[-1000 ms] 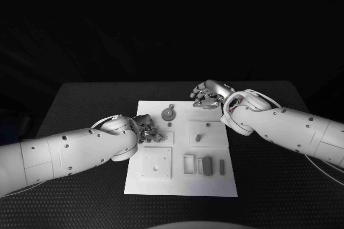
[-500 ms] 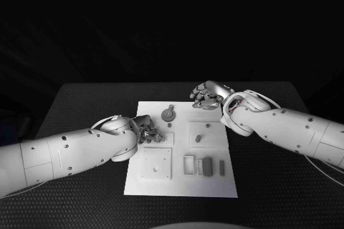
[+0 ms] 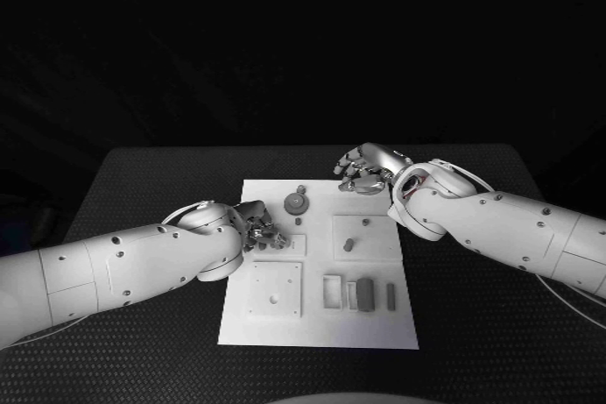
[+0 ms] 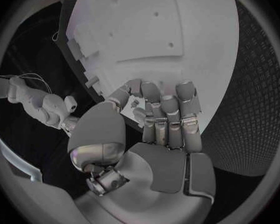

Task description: Assemble the parts on the task board

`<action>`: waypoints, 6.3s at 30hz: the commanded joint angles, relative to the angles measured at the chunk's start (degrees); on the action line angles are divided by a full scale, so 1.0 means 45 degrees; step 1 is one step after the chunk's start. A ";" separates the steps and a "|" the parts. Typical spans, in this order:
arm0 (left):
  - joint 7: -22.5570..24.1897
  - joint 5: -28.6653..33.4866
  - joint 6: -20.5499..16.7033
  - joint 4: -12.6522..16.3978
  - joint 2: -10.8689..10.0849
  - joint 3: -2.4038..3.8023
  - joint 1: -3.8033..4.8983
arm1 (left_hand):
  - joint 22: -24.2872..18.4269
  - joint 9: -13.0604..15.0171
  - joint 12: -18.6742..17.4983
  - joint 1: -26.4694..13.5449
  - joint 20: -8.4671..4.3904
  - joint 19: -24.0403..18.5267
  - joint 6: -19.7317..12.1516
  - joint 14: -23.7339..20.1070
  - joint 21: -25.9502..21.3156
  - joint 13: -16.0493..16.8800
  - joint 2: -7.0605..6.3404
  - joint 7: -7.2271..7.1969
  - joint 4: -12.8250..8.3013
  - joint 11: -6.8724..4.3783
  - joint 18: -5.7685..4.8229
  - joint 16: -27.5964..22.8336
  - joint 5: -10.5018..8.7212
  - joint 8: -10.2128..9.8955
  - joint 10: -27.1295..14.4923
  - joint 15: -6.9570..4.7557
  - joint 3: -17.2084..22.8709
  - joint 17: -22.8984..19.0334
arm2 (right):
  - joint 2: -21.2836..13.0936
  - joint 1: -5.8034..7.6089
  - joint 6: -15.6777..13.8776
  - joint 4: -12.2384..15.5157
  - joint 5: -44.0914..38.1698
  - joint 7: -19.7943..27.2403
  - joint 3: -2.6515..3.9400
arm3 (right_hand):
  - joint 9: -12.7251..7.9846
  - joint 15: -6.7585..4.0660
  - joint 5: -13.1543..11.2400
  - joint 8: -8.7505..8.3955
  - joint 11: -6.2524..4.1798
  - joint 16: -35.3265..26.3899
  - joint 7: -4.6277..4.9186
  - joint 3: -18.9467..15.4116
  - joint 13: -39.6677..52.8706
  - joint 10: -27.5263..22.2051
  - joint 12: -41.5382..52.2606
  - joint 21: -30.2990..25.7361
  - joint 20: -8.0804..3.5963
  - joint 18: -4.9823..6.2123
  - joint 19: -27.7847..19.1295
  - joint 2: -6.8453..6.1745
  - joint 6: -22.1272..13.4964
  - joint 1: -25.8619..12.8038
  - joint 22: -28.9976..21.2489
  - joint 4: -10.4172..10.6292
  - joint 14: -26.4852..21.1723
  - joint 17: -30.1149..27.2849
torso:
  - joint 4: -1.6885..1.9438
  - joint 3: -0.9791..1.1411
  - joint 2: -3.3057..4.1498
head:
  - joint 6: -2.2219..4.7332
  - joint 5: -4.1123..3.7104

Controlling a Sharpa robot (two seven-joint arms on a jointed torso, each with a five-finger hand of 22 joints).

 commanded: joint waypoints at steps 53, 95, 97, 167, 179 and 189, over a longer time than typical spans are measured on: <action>0.0090 0.0920 -0.0107 -0.0445 0.0166 0.0052 0.0038 | 0.0211 -0.0316 0.0229 0.1423 0.0025 -0.0084 -0.0318 -0.0209 0.0031 -0.0363 0.0459 0.0125 0.0009 0.0085 0.0357 0.0239 -0.1780 0.0185 -0.0233 -0.0011 -0.0241 -0.0368 | 0.0028 -0.0034 0.0226 -0.0046 0.0043 0.0138 0.0005 | -0.0026 0.0025 0.0020 0.0075 0.0100 -0.0081 0.0070 -0.0062 -0.0016 0.0020 -0.0062 -0.0083 -0.0100 0.0777 0.0000 0.0002 -0.0011 -0.0200 0.0219 0.0020 -0.0110 -0.0019 | 0.0011 -0.0014 -0.0008 | -0.0007 -0.0041; -0.0140 0.1606 0.1436 -0.0383 -0.0026 0.0114 0.0046 | 0.0271 -0.0503 0.0740 0.1461 0.0067 -0.0077 -0.0956 -0.0341 0.0170 -0.0506 0.0937 0.0439 -0.0740 0.0307 0.0307 0.0605 0.1642 -0.0611 -0.0445 0.0130 0.0595 -0.0644 | 0.0047 -0.0058 0.0390 -0.0070 0.0048 0.0145 0.0004 | -0.0035 0.0027 0.0020 0.0079 0.0102 -0.0081 0.0072 -0.0062 -0.0016 0.0010 -0.0063 -0.0092 -0.0098 0.0777 0.0001 0.0001 -0.0021 -0.0230 0.0222 0.0017 -0.0113 -0.0021 | 0.0005 -0.0015 -0.0008 | 0.0013 -0.0039; -0.0078 0.1820 0.1395 -0.0409 -0.0033 0.0122 0.0046 | 0.0270 -0.0501 0.0747 0.1464 0.0064 -0.0071 -0.0942 -0.0334 0.0179 -0.0508 0.0939 0.0434 -0.0759 0.0301 0.0309 0.0612 0.1641 -0.0613 -0.0436 0.0124 0.0597 -0.0645 | 0.0047 -0.0058 0.0403 -0.0068 0.0060 0.0189 0.0002 | -0.0036 0.0027 0.0020 0.0079 0.0102 -0.0081 0.0072 -0.0062 -0.0016 0.0010 -0.0064 -0.0093 -0.0098 0.0777 0.0000 -0.0001 -0.0022 -0.0229 0.0222 0.0015 -0.0114 -0.0021 | 0.0008 -0.0016 -0.0011 | 0.0025 -0.0039; -0.1096 0.2155 0.5250 -0.1752 0.0615 0.0625 0.0753 | 0.0236 -0.0460 0.0867 0.1311 0.0057 -0.0158 -0.0898 -0.0417 0.0272 -0.0639 0.1078 0.0448 -0.1052 0.0310 0.0321 0.0717 0.0190 -0.0911 -0.0516 0.0117 0.0550 -0.0739 | 0.0139 -0.0181 0.0813 0.0211 0.0125 0.0499 -0.0038 | -0.0070 0.0050 0.0018 0.0085 0.0125 -0.0100 0.0095 -0.0156 -0.0016 -0.0033 -0.0071 -0.0137 -0.0067 0.0777 -0.0013 -0.0227 -0.0076 -0.0465 0.0222 0.0092 -0.0158 -0.0034 | 0.0005 -0.0015 -0.0003 | 0.0076 -0.0042; -0.1096 0.2008 0.4941 -0.1727 0.0628 0.0620 0.0755 | 0.0225 -0.0441 0.0900 0.1032 0.0075 -0.0190 -0.0906 -0.0454 0.0270 -0.0659 0.0789 0.0470 -0.0842 0.0333 0.0306 0.0732 0.0074 -0.0970 -0.0566 0.0141 0.0422 -0.0765 | 0.0143 -0.0182 0.0851 0.0213 0.0150 0.0498 -0.0043 | -0.0073 0.0051 0.0019 0.0087 0.0126 -0.0101 0.0096 -0.0153 -0.0015 -0.0035 -0.0070 -0.0142 -0.0065 0.0777 -0.0012 -0.0225 -0.0079 -0.0483 0.0221 0.0101 -0.0160 -0.0035 | 0.0009 -0.0010 -0.0006 | 0.0073 -0.0058; -0.1084 0.1996 0.4924 -0.1737 0.0608 0.0611 0.0755 | 0.0207 -0.0397 0.0943 0.0721 0.0064 -0.0225 -0.0900 -0.0494 0.0235 -0.0709 0.0212 0.0468 -0.0198 0.0330 0.0340 0.0749 -0.1002 -0.1048 -0.0622 0.0134 0.0394 -0.0820 | 0.0137 -0.0182 0.0874 0.0224 0.0152 0.0504 -0.0050 | -0.0076 0.0053 0.0019 0.0087 0.0128 -0.0102 0.0098 -0.0155 -0.0016 -0.0042 -0.0073 -0.0148 -0.0062 0.0777 -0.0014 -0.0241 -0.0085 -0.0506 0.0220 0.0106 -0.0164 -0.0036 | 0.0014 -0.0014 -0.0005 | 0.0092 -0.0057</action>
